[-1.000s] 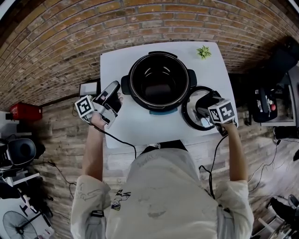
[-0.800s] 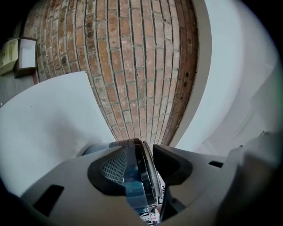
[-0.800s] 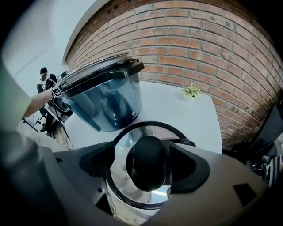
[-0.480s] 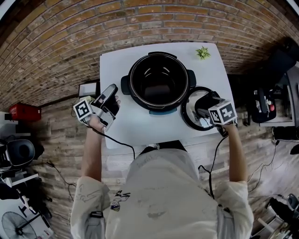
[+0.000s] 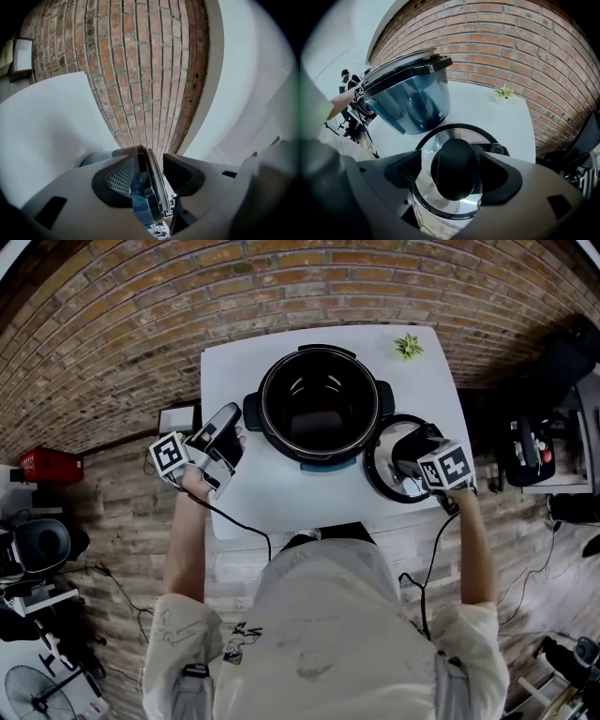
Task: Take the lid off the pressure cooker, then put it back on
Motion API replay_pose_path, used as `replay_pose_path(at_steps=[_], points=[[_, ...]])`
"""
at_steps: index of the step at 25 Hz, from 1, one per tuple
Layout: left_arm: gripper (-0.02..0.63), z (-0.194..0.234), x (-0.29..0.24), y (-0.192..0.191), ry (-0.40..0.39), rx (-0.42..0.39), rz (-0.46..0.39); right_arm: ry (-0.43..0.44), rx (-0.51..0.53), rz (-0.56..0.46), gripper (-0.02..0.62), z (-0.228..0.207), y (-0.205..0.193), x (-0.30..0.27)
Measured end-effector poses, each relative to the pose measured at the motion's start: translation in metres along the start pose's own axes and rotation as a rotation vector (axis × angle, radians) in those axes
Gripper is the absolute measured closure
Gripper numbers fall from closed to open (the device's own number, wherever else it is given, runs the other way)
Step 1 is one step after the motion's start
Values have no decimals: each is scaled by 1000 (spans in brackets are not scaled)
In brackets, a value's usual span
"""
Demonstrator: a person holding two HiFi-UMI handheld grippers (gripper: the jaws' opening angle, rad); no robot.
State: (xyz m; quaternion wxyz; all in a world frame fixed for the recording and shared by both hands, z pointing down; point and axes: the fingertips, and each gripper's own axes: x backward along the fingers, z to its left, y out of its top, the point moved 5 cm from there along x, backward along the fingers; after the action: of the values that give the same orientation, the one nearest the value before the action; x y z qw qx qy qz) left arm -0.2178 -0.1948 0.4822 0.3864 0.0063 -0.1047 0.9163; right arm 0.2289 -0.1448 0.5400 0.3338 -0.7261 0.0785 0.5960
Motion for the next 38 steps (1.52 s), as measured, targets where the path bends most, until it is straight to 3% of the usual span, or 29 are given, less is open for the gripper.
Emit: replay_pose_path(at_steps=[12, 14, 17, 38], points=[[396, -1, -23, -14, -8, 13, 93, -10, 84, 92, 202, -3, -6, -23], [421, 2, -25, -17, 11, 26, 101, -18, 111, 112, 214, -3, -7, -28], [497, 7, -25, -19, 42, 60, 88, 4, 108, 123, 243, -4, -7, -32], [502, 10, -24, -19, 21, 106, 62, 16, 56, 165, 290, -7, -5, -33]])
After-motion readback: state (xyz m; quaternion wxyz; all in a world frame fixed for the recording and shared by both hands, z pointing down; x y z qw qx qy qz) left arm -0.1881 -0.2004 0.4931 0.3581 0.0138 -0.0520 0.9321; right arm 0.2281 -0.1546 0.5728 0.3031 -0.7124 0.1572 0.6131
